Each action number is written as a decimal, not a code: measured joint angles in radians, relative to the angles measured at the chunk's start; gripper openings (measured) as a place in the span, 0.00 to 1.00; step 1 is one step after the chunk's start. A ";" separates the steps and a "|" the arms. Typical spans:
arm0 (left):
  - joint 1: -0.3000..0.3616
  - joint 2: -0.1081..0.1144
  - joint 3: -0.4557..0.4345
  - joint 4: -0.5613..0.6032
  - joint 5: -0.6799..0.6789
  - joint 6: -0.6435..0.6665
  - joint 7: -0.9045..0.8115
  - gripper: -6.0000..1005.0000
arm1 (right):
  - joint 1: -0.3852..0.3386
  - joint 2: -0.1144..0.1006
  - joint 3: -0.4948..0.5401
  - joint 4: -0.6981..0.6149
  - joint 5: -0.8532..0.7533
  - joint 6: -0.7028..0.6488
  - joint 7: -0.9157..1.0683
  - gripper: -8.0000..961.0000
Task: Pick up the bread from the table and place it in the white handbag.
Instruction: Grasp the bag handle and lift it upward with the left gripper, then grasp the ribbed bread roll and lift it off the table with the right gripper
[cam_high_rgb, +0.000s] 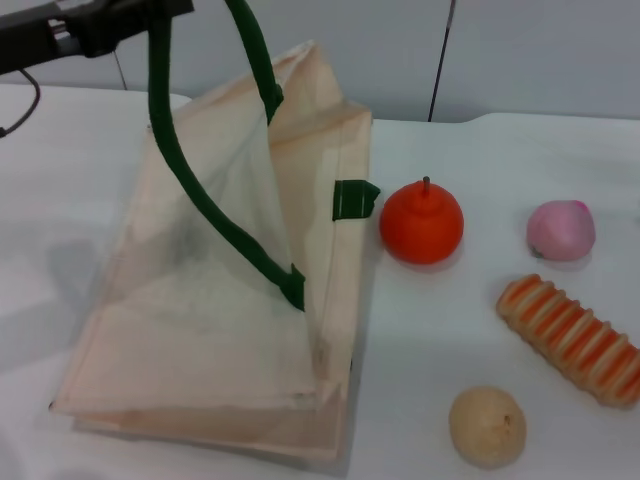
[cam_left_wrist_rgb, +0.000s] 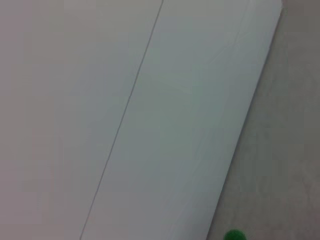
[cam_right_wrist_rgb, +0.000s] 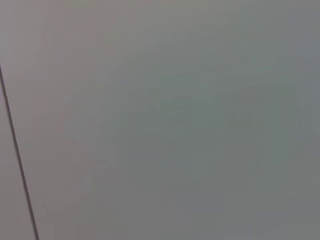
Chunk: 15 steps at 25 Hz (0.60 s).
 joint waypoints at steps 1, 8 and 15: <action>0.002 0.000 0.000 -0.002 -0.004 0.004 -0.006 0.12 | 0.000 0.000 -0.001 -0.001 -0.002 0.000 0.015 0.92; 0.007 0.010 0.000 -0.014 -0.008 0.025 -0.017 0.12 | -0.012 -0.007 -0.038 -0.068 -0.105 -0.002 0.192 0.92; 0.009 0.012 0.000 -0.015 -0.005 0.026 -0.018 0.12 | -0.051 -0.031 -0.039 -0.326 -0.540 -0.030 0.600 0.92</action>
